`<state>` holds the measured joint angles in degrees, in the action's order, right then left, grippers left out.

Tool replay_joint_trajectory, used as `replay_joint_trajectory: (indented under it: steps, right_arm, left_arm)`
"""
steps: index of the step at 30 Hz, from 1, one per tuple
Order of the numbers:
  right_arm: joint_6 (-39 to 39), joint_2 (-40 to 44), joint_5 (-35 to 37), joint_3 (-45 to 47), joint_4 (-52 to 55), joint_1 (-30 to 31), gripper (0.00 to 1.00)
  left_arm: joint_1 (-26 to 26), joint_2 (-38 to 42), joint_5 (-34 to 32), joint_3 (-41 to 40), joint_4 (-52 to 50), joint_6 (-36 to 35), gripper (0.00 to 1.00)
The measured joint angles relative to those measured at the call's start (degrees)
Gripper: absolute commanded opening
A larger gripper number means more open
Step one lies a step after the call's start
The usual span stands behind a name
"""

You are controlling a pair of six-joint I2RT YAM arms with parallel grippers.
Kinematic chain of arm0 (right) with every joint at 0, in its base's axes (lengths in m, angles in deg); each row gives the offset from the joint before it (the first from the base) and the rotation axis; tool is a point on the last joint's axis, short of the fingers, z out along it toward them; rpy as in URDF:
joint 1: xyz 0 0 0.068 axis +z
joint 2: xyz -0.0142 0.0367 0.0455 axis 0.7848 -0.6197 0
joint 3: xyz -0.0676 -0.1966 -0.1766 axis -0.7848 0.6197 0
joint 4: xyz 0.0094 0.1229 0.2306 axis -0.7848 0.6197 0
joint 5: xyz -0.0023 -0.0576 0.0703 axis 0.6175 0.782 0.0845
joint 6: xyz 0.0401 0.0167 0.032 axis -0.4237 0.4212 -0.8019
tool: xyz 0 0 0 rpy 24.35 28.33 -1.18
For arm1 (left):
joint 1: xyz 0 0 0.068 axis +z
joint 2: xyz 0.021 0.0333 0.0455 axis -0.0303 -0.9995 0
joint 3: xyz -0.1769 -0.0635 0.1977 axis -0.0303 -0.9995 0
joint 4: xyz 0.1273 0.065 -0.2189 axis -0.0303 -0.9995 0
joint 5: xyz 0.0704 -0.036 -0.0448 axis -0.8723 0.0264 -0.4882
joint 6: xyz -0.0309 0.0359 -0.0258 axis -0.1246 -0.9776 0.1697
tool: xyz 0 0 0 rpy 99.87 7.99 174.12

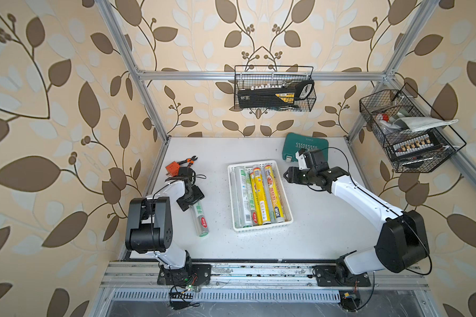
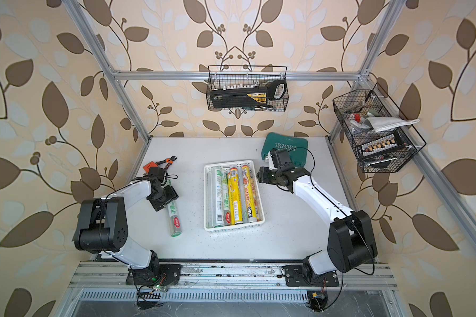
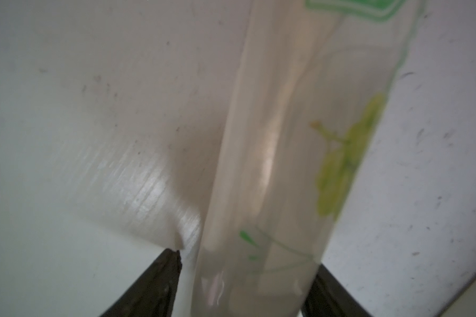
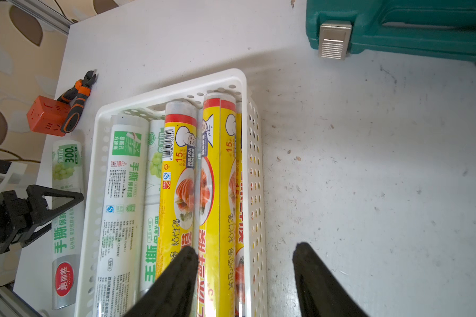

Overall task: Put the plastic wrap into the basket
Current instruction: Pick up the plastic wrap from the center of the board.

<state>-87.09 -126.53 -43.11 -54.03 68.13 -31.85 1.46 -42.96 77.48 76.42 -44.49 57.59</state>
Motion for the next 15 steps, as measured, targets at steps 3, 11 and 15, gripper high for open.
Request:
replay_joint_trajectory:
  steps: [3, 11, 15]
  right_arm:
    - [-0.02, 0.00, -0.02, 0.00, 0.02, 0.00, 0.59]
    - [-0.02, -0.09, 0.00, 0.00, 0.02, 0.00, 0.59]
    - [0.00, -0.11, 0.00, -0.02, 0.02, 0.00, 0.59]
  left_arm:
    - [-1.46, -1.05, -0.22, 0.66, -0.61, -0.04, 0.66]
    - [-6.21, -1.53, -0.59, 3.76, -3.52, -0.13, 0.51]
    - [-8.22, -1.25, -1.14, 5.68, -5.64, -0.17, 0.46]
